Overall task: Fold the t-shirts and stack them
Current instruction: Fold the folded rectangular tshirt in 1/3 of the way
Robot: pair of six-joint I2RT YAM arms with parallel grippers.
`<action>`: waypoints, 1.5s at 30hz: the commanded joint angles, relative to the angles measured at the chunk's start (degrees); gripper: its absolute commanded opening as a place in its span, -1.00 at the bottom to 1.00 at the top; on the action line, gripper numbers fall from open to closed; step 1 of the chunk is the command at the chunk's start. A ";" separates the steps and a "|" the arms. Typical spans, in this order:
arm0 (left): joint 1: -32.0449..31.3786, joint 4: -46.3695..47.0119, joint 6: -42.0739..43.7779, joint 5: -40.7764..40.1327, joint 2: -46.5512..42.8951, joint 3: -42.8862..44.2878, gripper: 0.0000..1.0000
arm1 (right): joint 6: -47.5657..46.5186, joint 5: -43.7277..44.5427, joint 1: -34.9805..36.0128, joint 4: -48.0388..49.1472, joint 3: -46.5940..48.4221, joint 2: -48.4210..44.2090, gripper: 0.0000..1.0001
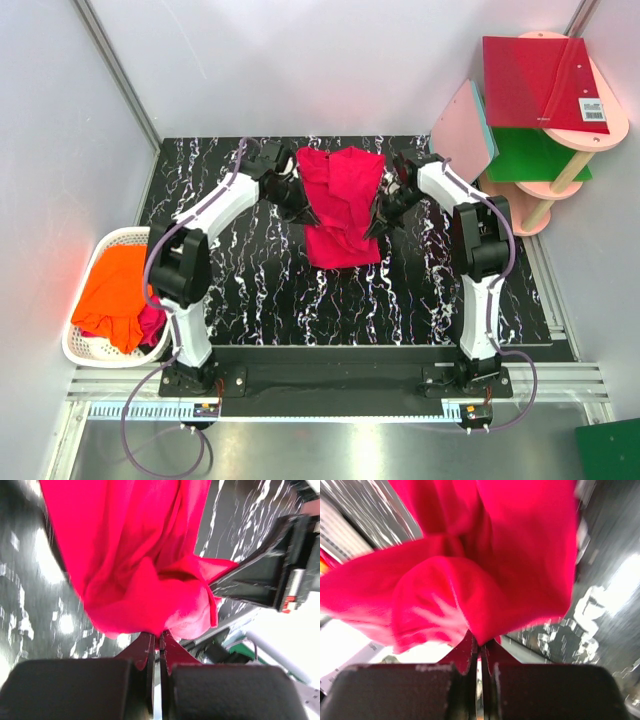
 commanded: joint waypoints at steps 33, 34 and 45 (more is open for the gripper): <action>2.28 1.27 5.73 -4.07 5.38 2.32 0.98 | 4.04 4.49 -6.32 21.78 27.60 9.77 0.99; 2.37 1.27 6.17 -4.50 4.58 1.43 0.98 | 3.24 4.59 -6.32 23.01 24.63 8.18 0.99; 2.28 1.27 6.18 -3.81 5.45 -0.78 0.39 | 0.96 -10.77 -5.97 26.02 6.50 -2.12 -1.00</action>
